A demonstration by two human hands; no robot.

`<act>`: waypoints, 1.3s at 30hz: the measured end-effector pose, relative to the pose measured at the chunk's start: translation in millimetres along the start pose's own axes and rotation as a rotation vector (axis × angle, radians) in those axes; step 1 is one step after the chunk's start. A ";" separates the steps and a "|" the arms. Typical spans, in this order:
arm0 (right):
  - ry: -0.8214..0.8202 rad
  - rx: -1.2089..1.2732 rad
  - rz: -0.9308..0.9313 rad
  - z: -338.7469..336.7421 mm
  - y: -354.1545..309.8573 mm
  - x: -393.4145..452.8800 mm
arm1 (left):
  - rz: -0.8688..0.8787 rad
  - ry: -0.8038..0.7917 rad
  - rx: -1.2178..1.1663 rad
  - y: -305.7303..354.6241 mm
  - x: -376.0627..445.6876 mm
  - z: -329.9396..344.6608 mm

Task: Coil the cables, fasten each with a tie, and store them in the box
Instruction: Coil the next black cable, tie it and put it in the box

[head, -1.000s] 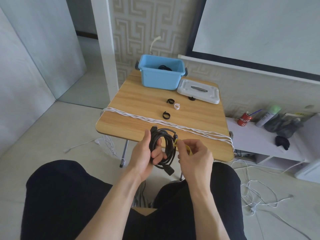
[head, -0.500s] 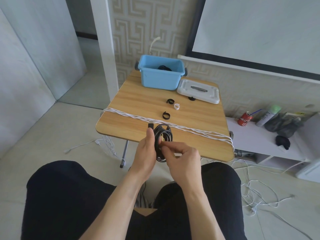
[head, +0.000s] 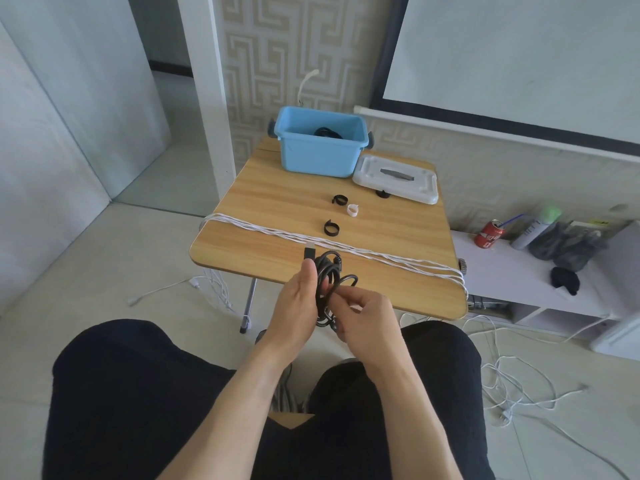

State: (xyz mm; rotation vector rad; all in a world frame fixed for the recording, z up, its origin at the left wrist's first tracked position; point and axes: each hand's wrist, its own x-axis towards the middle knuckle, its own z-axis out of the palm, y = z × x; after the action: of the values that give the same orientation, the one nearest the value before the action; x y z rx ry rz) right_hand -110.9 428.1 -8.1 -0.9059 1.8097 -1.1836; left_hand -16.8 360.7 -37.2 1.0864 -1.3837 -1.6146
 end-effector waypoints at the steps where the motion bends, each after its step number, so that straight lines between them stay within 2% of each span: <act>1: -0.040 0.014 0.006 -0.2 -0.9 -1.3 | 0.000 -0.014 -0.007 0.7 -0.9 0.5; 4: -0.141 0.140 0.043 -1.6 -2.9 -4.3 | 0.006 -0.040 0.013 2.8 -3.2 2.3; 7: -0.177 0.203 0.079 -3.8 -1.2 -3.7 | -0.009 -0.041 -0.018 0.0 -2.4 3.8; 11: -0.149 0.262 0.072 -4.5 -1.6 -4.0 | -0.077 -0.003 -0.142 -4.3 0.7 3.1; 14: -0.099 0.214 0.024 -3.4 -1.1 -6.2 | -0.105 -0.007 -0.215 -1.7 -0.9 3.1; 18: 0.043 0.172 -0.024 0.5 2.1 -6.7 | -0.093 -0.059 -0.126 3.8 -4.0 7.9; 22: 0.150 0.165 -0.010 5.4 7.3 -4.1 | -0.204 -0.186 -0.121 7.6 -1.8 -0.8; 27: 0.174 0.183 0.044 -0.1 12.1 -0.6 | -0.203 -0.376 0.193 7.8 -2.4 -24.3; 29: 0.161 0.148 0.065 -2.7 14.4 0.4 | -0.165 -0.348 0.329 8.4 -2.8 -29.0; 32: 0.172 0.122 0.070 -4.0 15.8 1.4 | -0.114 -0.259 0.345 8.9 -4.4 -27.7; 35: 0.194 0.201 0.101 -6.1 14.7 2.2 | -0.042 -0.153 0.331 5.9 -3.5 -19.8; 39: 0.220 0.343 0.144 -6.9 15.5 3.9 | 0.143 -0.027 0.491 0.5 -4.8 -5.0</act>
State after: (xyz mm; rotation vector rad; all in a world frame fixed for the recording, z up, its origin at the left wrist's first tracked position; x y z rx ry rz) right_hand -120.9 432.2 -21.7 -0.4572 1.7328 -1.4876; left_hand -10.4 363.2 -36.3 1.2059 -1.8904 -1.2186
